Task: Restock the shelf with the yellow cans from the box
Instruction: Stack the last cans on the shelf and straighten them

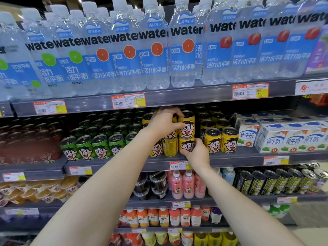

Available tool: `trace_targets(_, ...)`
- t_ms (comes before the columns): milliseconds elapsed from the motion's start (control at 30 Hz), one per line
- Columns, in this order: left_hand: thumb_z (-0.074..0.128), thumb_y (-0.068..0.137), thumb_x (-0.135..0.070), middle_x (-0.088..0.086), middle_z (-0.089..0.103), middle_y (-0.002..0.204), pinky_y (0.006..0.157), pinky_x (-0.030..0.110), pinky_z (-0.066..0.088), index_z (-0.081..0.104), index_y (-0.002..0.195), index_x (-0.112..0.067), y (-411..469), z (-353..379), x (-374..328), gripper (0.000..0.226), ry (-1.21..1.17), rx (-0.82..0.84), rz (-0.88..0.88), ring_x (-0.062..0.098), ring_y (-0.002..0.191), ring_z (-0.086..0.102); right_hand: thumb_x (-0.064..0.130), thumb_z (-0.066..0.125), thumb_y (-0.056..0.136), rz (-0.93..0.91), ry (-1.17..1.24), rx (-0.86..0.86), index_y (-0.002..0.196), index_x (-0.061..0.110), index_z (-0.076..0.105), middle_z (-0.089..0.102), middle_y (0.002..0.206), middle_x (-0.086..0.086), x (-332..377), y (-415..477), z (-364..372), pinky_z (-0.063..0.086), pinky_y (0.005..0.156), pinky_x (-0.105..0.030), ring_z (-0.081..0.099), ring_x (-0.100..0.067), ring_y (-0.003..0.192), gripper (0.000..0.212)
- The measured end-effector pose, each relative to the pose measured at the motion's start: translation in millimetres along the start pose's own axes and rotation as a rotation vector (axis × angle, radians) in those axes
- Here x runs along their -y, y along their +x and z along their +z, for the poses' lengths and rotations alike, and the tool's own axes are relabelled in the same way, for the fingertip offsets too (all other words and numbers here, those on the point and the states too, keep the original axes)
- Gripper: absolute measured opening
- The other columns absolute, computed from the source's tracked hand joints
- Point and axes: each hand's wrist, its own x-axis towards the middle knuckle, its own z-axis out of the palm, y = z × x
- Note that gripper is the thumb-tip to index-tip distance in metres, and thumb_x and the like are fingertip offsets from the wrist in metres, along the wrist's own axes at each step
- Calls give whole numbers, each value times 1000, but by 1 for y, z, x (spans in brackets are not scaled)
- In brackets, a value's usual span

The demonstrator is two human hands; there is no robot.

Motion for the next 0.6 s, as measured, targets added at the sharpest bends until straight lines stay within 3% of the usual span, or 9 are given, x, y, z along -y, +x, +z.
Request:
trace_targets(133,75,86,-57,-4,58,143,100,33,48,51,144,-35,1,-18,3,67,46,72,-32,21,130,55,26,84,78,-8,21,3,135,9,49,65,121,-4,2,-4,-2,51,96,-38,60,-22,114,68)
trace_targets(200,73,86,-61,-1,56,145,95,30,46,46,150,-29,2,-25,9,76,109,106,-82,23,130,55,28,82,80,-8,-20,-120,134,8,49,59,124,-5,6,-11,-2,48,100,-37,54,-22,118,66)
trace_targets(300,71,85,-65,-2,52,151,102,36,49,41,151,-36,2,-31,19,78,134,155,-74,24,133,53,29,75,87,-30,-26,-299,103,16,54,56,102,2,16,-32,5,44,81,-24,54,-18,99,30)
trace_targets(400,71,85,-66,-6,53,149,104,38,49,49,144,-39,2,-34,21,69,135,183,-57,22,132,53,27,71,90,-24,35,-197,87,21,60,63,86,7,21,-50,27,47,67,-24,64,-15,83,14)
trace_targets(467,71,84,-67,-7,53,149,103,38,49,49,143,-39,2,-36,20,69,139,193,-49,21,131,53,30,71,91,-43,22,-180,99,20,68,68,94,7,24,-54,41,52,74,-29,66,-15,89,13)
trace_targets(600,73,82,-68,-3,53,148,96,32,48,42,150,-32,2,-38,24,83,114,185,-82,23,130,55,40,69,91,9,-22,-227,135,17,59,61,117,1,42,-52,57,48,73,-30,60,-16,101,51)
